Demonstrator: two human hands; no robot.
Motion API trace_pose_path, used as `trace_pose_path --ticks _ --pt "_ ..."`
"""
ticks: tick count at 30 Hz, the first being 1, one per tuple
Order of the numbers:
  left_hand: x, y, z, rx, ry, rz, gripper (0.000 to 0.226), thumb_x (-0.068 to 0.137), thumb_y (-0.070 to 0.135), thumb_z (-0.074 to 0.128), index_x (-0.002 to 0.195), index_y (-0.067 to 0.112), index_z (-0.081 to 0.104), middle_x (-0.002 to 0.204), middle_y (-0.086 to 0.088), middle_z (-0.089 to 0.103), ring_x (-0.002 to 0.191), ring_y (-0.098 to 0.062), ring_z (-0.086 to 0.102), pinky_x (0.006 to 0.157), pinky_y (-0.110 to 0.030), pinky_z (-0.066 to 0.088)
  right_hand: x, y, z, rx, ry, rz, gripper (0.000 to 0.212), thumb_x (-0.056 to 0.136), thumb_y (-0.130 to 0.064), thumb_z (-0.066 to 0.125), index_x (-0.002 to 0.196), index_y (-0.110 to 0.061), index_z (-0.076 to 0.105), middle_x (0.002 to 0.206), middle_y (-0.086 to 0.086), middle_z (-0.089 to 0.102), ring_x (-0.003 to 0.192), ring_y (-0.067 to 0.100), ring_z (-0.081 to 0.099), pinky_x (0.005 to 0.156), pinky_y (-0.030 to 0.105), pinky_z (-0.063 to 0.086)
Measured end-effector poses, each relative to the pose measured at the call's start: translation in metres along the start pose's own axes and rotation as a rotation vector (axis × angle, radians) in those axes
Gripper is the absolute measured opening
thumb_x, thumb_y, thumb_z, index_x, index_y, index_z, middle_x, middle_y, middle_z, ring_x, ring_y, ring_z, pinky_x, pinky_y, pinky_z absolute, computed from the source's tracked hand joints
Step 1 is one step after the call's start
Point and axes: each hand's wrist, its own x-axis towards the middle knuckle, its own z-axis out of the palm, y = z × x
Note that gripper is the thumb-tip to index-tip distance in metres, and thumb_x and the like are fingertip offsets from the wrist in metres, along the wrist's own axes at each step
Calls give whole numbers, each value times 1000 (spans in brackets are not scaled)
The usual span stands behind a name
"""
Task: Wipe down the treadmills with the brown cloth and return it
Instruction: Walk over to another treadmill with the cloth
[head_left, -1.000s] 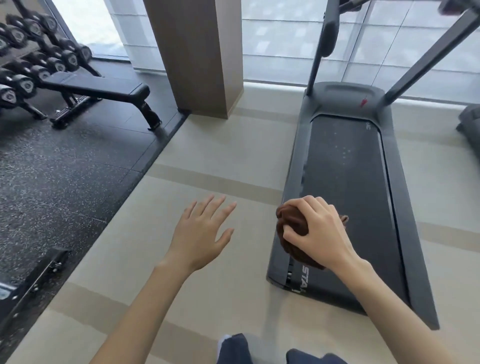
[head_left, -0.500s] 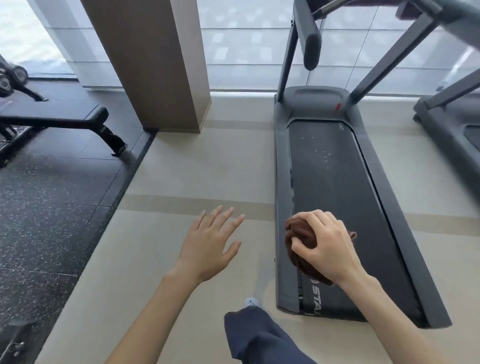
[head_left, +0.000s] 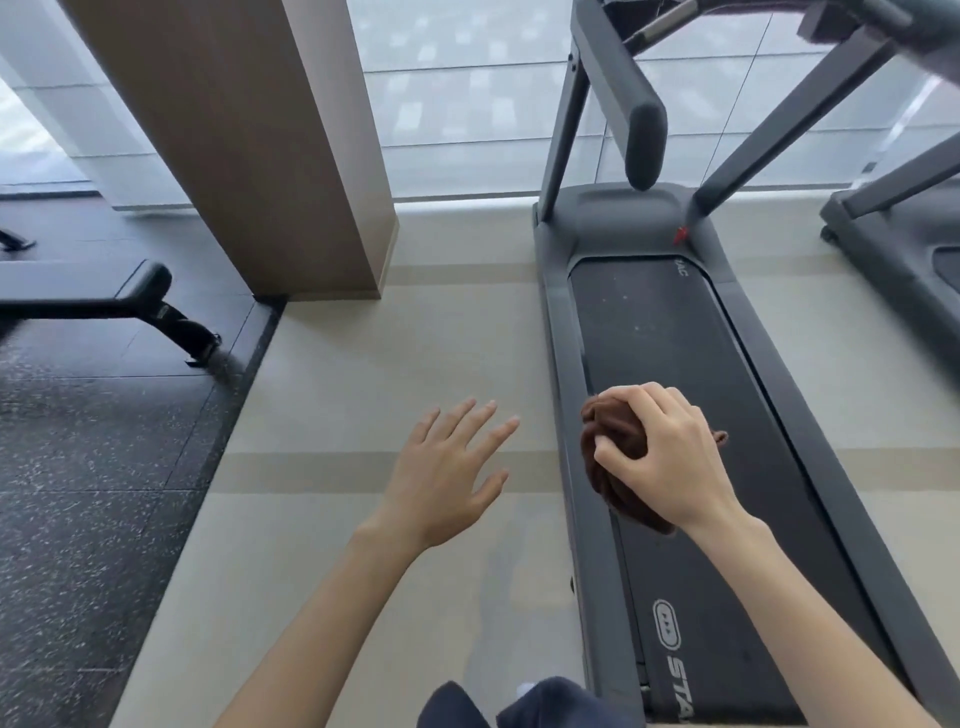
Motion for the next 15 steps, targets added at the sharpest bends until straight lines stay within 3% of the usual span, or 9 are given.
trace_pose_path --ticks 9,15 --pt "84 -135 -10 3 1 96 54 95 45 35 146 33 23 155 3 23 144 -17 14 116 -39 9 115 -44 64 -39 89 96 44 72 -47 45 102 -19 63 100 -2 62 96 24 52 84 42 39" --pt "135 -254 -21 14 -55 219 54 95 45 35 146 33 24 155 3 21 144 -19 12 116 -41 6 191 -97 124 -82 122 147 45 72 -46 44 102 -17 64 99 -3 62 91 24 53 80 39 39"
